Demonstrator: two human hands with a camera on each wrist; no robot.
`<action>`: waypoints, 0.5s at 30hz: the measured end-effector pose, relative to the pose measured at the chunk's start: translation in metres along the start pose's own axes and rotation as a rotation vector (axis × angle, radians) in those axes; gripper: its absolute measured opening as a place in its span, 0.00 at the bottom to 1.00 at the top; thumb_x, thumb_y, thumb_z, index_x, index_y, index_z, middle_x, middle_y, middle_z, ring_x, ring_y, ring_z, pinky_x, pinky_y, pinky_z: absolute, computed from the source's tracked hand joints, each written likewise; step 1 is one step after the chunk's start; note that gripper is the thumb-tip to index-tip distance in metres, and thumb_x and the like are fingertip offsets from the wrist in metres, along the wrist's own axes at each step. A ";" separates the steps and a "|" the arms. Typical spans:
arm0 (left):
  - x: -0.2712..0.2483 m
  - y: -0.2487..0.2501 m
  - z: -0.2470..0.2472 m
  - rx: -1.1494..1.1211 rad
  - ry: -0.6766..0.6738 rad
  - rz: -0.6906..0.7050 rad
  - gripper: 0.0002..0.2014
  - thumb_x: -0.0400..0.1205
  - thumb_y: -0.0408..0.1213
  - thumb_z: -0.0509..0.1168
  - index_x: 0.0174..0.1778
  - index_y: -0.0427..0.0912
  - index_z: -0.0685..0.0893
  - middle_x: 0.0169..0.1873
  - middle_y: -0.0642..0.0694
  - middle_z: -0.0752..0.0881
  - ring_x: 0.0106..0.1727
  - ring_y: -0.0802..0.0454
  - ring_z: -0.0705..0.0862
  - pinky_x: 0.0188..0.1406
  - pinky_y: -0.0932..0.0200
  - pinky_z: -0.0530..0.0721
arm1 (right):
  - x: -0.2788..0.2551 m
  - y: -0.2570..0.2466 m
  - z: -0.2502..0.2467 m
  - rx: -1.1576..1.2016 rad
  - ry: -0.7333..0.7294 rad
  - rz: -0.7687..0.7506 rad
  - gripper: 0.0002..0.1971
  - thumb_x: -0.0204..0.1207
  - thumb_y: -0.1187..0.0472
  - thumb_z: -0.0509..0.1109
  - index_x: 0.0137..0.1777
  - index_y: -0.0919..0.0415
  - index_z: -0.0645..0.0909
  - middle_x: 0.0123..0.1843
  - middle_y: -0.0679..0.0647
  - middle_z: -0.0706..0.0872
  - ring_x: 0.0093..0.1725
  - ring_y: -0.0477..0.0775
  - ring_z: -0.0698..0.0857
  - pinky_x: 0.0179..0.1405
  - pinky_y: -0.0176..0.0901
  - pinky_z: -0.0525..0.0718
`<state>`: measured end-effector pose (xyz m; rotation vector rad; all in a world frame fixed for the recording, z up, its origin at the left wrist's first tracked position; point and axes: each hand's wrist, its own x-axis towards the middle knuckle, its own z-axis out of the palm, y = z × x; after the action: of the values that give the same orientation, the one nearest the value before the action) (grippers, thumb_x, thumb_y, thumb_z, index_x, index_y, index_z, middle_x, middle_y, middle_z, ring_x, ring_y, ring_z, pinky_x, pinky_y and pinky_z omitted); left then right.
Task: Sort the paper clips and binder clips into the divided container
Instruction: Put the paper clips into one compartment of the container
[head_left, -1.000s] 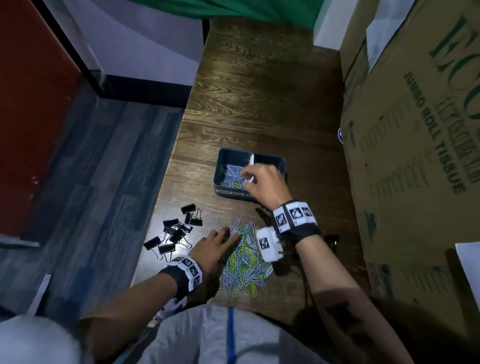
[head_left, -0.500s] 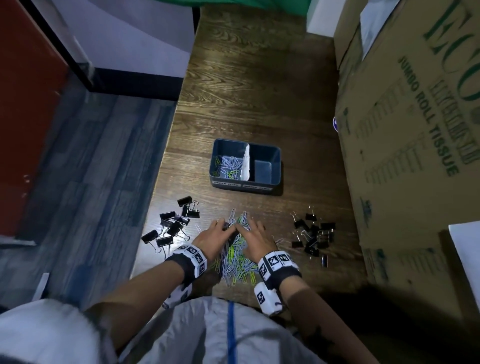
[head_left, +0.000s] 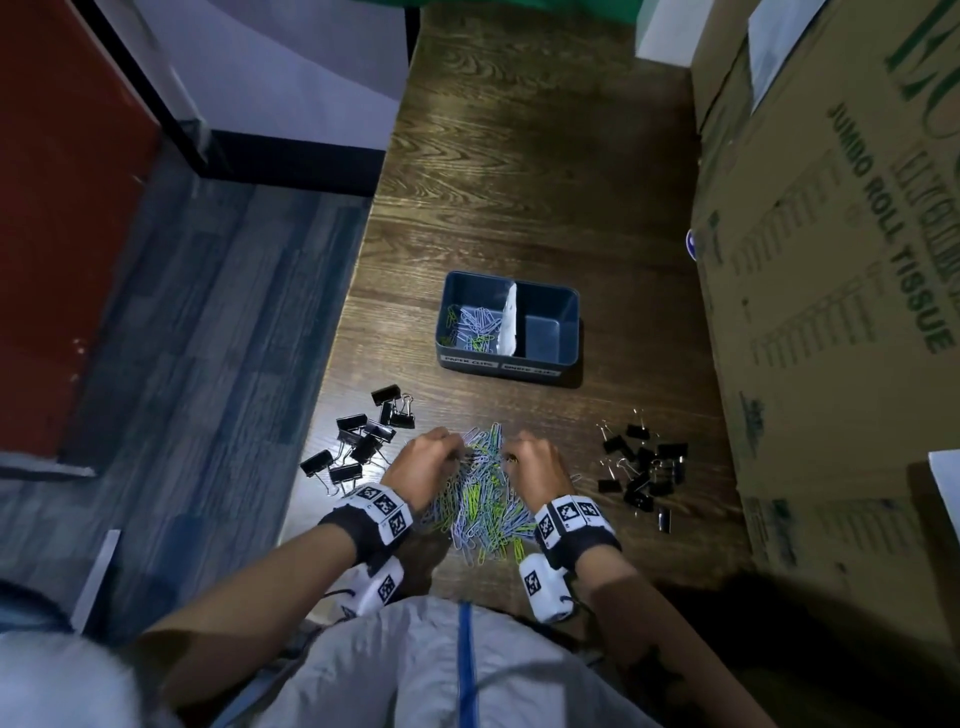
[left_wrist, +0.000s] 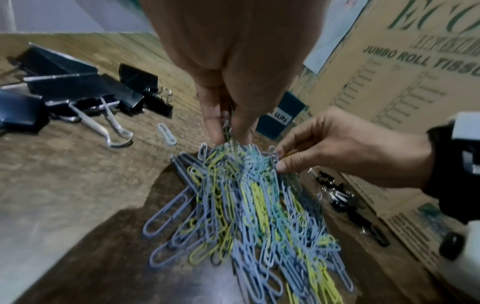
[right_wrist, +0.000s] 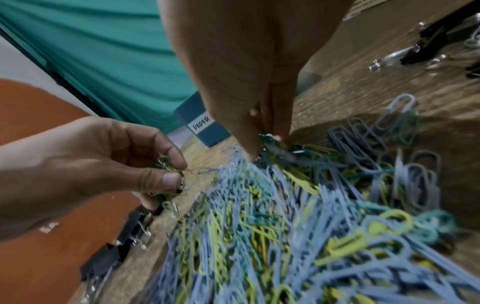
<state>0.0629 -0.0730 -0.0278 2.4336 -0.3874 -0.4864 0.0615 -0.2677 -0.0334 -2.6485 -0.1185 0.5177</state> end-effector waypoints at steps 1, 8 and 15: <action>0.001 0.000 -0.004 -0.011 0.014 0.012 0.06 0.78 0.28 0.69 0.46 0.43 0.84 0.42 0.53 0.80 0.41 0.53 0.81 0.45 0.59 0.83 | 0.001 0.001 0.000 0.021 -0.001 0.018 0.07 0.77 0.67 0.75 0.52 0.58 0.91 0.54 0.56 0.90 0.50 0.59 0.89 0.52 0.57 0.90; 0.020 0.022 -0.058 -0.091 0.171 0.115 0.05 0.80 0.27 0.69 0.46 0.41 0.87 0.43 0.54 0.82 0.42 0.65 0.82 0.45 0.73 0.82 | 0.005 0.002 -0.024 0.127 -0.042 0.035 0.03 0.77 0.62 0.77 0.44 0.60 0.91 0.42 0.54 0.92 0.40 0.50 0.87 0.48 0.50 0.88; 0.066 0.058 -0.128 -0.068 0.348 0.206 0.04 0.79 0.30 0.70 0.47 0.42 0.87 0.43 0.47 0.86 0.43 0.55 0.83 0.45 0.63 0.83 | 0.010 -0.012 -0.068 0.157 -0.033 -0.005 0.03 0.77 0.59 0.77 0.47 0.55 0.92 0.53 0.55 0.90 0.57 0.53 0.84 0.65 0.53 0.82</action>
<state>0.1672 -0.0770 0.0867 2.3210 -0.4549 0.0140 0.0969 -0.2828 0.0253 -2.4869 -0.0902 0.5465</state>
